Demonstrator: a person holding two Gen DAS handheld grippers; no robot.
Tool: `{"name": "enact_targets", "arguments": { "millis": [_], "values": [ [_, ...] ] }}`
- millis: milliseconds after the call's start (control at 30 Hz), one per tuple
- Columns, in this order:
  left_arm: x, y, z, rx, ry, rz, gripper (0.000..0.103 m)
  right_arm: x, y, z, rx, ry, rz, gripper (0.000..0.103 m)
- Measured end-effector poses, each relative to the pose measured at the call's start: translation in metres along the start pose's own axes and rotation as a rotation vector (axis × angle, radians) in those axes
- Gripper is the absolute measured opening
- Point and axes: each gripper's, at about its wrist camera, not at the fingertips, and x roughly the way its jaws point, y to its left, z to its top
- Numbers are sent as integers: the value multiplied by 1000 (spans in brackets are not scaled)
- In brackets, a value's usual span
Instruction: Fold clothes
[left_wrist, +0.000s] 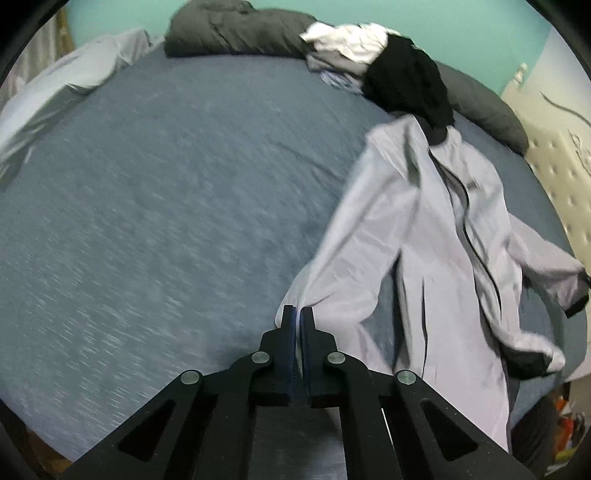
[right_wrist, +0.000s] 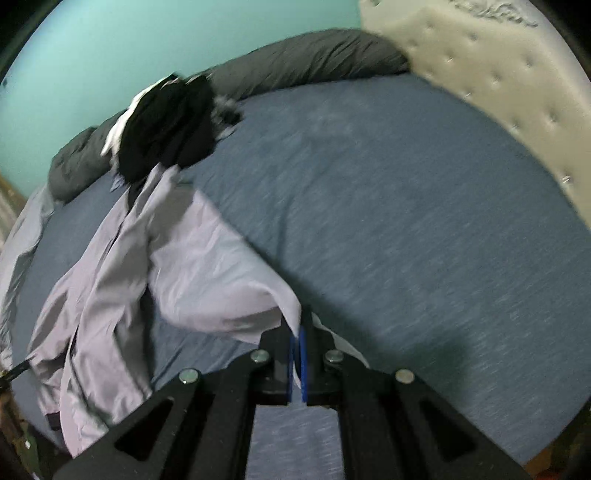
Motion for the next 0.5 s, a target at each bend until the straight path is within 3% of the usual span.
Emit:
{"name": "enact_targets", "arguments": {
  "millis": [300,433,500],
  "values": [
    [-40,39,66,-26,-79,130,0,-6,-44,39,21,0,-154,5],
    [-42,27,60,-8,-60,73,0,-3,-44,34,61,6,-187,15],
    [-38,13,50,9,-38,28,1,-6,-38,27,68,-19,-173,26]
  ]
}}
